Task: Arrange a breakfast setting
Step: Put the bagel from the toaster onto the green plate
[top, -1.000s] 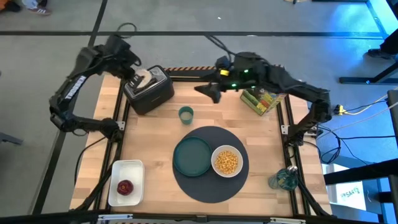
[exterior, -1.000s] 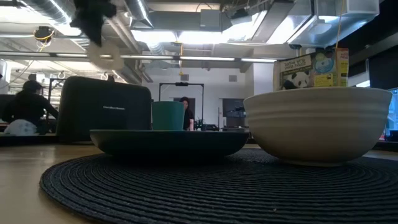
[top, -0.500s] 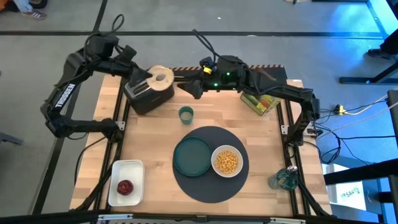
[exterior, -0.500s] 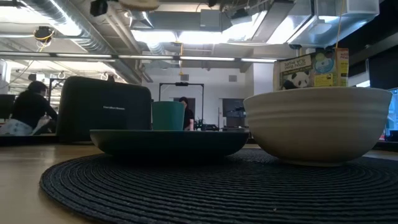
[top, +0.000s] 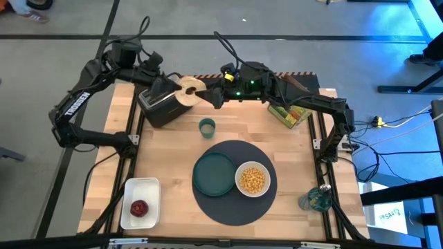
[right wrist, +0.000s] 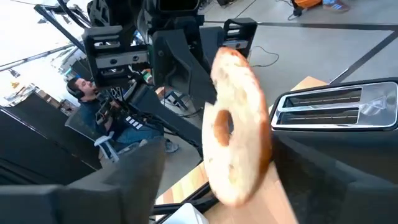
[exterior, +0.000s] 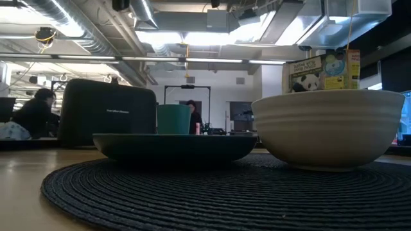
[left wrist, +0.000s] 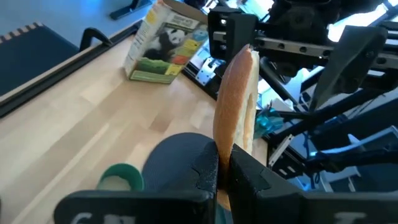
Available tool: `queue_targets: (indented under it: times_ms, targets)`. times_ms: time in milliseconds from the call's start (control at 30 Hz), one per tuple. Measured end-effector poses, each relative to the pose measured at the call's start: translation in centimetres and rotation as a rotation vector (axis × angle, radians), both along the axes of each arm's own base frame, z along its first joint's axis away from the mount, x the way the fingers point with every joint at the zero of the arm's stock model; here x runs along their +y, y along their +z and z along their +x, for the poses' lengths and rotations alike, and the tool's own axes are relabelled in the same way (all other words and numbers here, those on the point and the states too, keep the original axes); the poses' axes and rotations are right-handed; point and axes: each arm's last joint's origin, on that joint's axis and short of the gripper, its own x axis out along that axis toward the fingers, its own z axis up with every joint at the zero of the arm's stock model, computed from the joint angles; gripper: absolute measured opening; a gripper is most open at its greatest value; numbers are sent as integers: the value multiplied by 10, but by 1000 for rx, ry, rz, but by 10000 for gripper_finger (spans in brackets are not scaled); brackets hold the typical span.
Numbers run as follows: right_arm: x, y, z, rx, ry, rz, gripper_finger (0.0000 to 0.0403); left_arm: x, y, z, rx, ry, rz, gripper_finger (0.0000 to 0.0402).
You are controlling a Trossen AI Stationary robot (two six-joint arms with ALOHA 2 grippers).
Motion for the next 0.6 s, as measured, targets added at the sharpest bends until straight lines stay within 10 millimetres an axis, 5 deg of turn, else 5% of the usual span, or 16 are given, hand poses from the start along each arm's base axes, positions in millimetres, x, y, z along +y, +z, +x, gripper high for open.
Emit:
queue_targets:
  times_ms: [333,600]
  targets:
    - [0,-9,-2,94,-8,40,28,-3,-3,18,-4,-60,6,70]
    - [-2,-15,-11,201,85,168,14,-8,-1,12,2,-63,48,138]
